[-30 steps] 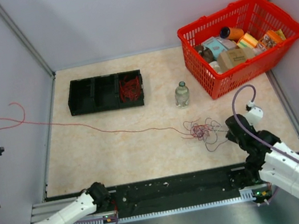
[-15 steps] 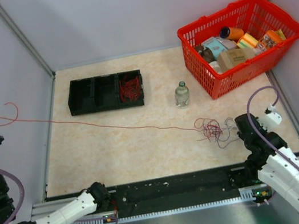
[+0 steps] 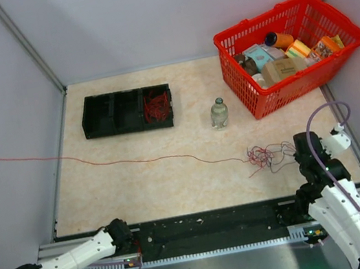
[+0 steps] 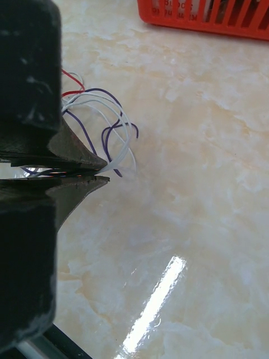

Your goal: Untangle the cables

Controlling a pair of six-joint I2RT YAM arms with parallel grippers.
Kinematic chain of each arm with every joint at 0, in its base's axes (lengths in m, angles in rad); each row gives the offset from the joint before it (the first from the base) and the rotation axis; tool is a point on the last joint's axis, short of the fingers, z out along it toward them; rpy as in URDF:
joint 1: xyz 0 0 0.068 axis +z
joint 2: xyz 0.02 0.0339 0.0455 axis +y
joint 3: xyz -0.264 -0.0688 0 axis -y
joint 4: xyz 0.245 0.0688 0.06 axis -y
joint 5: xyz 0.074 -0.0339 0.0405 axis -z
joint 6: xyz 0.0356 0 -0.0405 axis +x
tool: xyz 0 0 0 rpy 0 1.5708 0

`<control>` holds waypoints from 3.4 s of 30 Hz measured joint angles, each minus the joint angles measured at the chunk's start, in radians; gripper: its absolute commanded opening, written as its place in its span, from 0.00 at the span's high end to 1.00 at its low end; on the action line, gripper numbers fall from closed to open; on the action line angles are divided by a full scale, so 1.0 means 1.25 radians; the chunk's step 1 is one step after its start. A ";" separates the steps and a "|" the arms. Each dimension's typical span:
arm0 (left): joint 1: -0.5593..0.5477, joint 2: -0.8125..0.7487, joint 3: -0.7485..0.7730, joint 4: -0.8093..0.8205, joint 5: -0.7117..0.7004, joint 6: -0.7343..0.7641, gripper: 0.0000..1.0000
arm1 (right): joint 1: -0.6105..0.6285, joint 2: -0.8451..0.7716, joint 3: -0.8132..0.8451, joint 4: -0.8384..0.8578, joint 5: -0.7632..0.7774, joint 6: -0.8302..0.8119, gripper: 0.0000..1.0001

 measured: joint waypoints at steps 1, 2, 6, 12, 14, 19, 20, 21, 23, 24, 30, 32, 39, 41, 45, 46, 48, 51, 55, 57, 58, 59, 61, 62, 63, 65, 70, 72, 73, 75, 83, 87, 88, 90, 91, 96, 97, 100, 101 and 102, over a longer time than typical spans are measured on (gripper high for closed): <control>-0.002 -0.005 0.001 -0.010 -0.003 -0.010 1.00 | -0.001 0.001 0.000 0.000 -0.001 -0.004 1.00; -0.005 -0.010 0.000 -0.026 -0.008 -0.026 1.00 | -0.002 0.003 0.000 0.000 -0.002 -0.006 1.00; -0.020 -0.027 -0.025 -0.151 -0.017 -0.166 1.00 | -0.002 0.011 0.000 0.011 -0.023 -0.020 1.00; -0.055 -0.012 -0.143 -0.444 0.004 -0.506 1.00 | -0.002 0.038 -0.001 0.070 -0.105 -0.090 1.00; -0.055 0.032 -0.198 -0.555 0.052 -0.665 1.00 | -0.002 0.057 -0.001 0.081 -0.133 -0.111 1.00; -0.055 0.183 -0.343 -0.711 0.199 -0.953 1.00 | -0.002 0.066 -0.001 0.095 -0.179 -0.153 1.00; -0.055 0.219 -0.387 -0.722 0.245 -1.006 1.00 | -0.002 0.066 -0.001 0.101 -0.191 -0.160 1.00; -0.052 0.242 -0.422 -0.732 0.284 -1.044 1.00 | -0.002 0.066 -0.001 0.107 -0.202 -0.168 1.00; -0.037 0.266 -0.490 -0.743 0.370 -1.102 1.00 | -0.002 0.066 -0.001 0.116 -0.224 -0.184 1.00; -0.023 0.269 -0.520 -0.743 0.418 -1.128 1.00 | -0.002 0.067 -0.001 0.119 -0.233 -0.190 1.00; 0.083 0.266 -0.647 -0.657 0.736 -1.217 1.00 | -0.002 0.093 0.001 0.142 -0.288 -0.226 1.00; 0.112 0.277 -0.678 -0.619 0.835 -1.233 1.00 | -0.002 0.099 0.005 0.145 -0.303 -0.234 1.00; 0.146 0.443 -0.726 -0.469 1.188 -1.226 1.00 | -0.002 0.096 0.005 0.163 -0.348 -0.257 0.99; 0.144 0.490 -0.726 -0.429 1.262 -1.216 1.00 | -0.002 0.094 0.005 0.172 -0.359 -0.261 0.99; 0.141 0.541 -0.723 -0.375 1.338 -1.207 0.86 | -0.002 0.095 0.005 0.187 -0.375 -0.267 0.99; 0.139 0.555 -0.717 -0.370 1.347 -1.206 0.82 | -0.002 0.095 0.005 0.191 -0.379 -0.269 0.99; 0.127 0.590 -0.700 -0.360 1.352 -1.208 0.79 | -0.002 0.095 0.005 0.193 -0.386 -0.270 0.99; 0.074 0.645 -0.659 -0.349 1.339 -1.202 0.79 | -0.002 0.095 0.004 0.196 -0.395 -0.270 0.99; -0.010 0.733 -0.580 -0.312 1.319 -1.181 0.82 | -0.002 0.095 0.004 0.197 -0.399 -0.270 0.99; -0.023 0.779 -0.541 -0.305 1.308 -1.173 0.82 | -0.002 0.095 0.004 0.197 -0.400 -0.272 0.99; -0.024 0.809 -0.514 -0.304 1.299 -1.168 0.81 | -0.002 0.095 0.004 0.197 -0.401 -0.272 0.99; -0.024 0.834 -0.495 -0.303 1.294 -1.164 0.80 | -0.003 0.095 0.004 0.197 -0.401 -0.273 0.99; -0.027 0.889 -0.454 -0.298 1.280 -1.153 0.74 | -0.003 0.094 0.004 0.197 -0.401 -0.276 0.99; -0.029 0.910 -0.440 -0.298 1.274 -1.145 0.70 | -0.003 0.094 0.004 0.197 -0.401 -0.277 0.99; -0.031 0.925 -0.431 -0.298 1.271 -1.140 0.64 | -0.003 0.094 0.004 0.197 -0.402 -0.278 0.99; -0.042 0.953 -0.416 -0.300 1.267 -1.123 0.61 | -0.003 0.094 0.004 0.197 -0.402 -0.278 0.99; -0.065 0.994 -0.385 -0.305 1.273 -1.102 0.61 | -0.003 0.094 0.004 0.197 -0.402 -0.279 0.99; -0.070 1.006 -0.378 -0.306 1.273 -1.098 0.61 | -0.003 0.094 0.004 0.197 -0.401 -0.283 0.99; -0.071 1.010 -0.375 -0.306 1.272 -1.097 0.60 | -0.003 0.094 0.004 0.197 -0.402 -0.284 0.99; -0.076 1.015 -0.375 -0.310 1.262 -1.093 0.61 | -0.003 0.094 0.004 0.197 -0.402 -0.284 0.99; -0.110 1.074 -0.272 -0.397 1.173 -1.085 0.67 | -0.003 0.093 0.004 0.197 -0.407 -0.284 0.99; -0.126 1.094 -0.253 -0.419 1.133 -1.084 0.72 | -0.003 0.092 0.004 0.197 -0.410 -0.284 0.99; -0.128 1.100 -0.251 -0.428 1.124 -1.084 0.72 | -0.003 0.092 0.004 0.197 -0.411 -0.284 0.99; -0.131 1.111 -0.245 -0.446 1.111 -1.084 0.74 | -0.003 0.092 0.004 0.197 -0.411 -0.284 0.99; -0.131 1.116 -0.243 -0.451 1.105 -1.084 0.77 | -0.003 0.092 0.004 0.197 -0.412 -0.284 0.99; -0.131 1.127 -0.237 -0.477 1.087 -1.081 0.65 | -0.003 0.092 0.004 0.197 -0.412 -0.284 0.99; -0.132 1.127 -0.236 -0.481 1.088 -1.079 0.61 | -0.003 0.092 0.004 0.197 -0.413 -0.284 0.99; -0.134 1.126 -0.237 -0.478 1.093 -1.072 0.55 | -0.003 0.092 0.004 0.197 -0.413 -0.284 0.99; -0.135 1.125 -0.240 -0.474 1.098 -1.070 0.55 | -0.003 0.092 0.004 0.197 -0.413 -0.284 0.99; -0.135 1.123 -0.243 -0.472 1.103 -1.068 0.55 | -0.003 0.092 0.004 0.197 -0.413 -0.284 0.99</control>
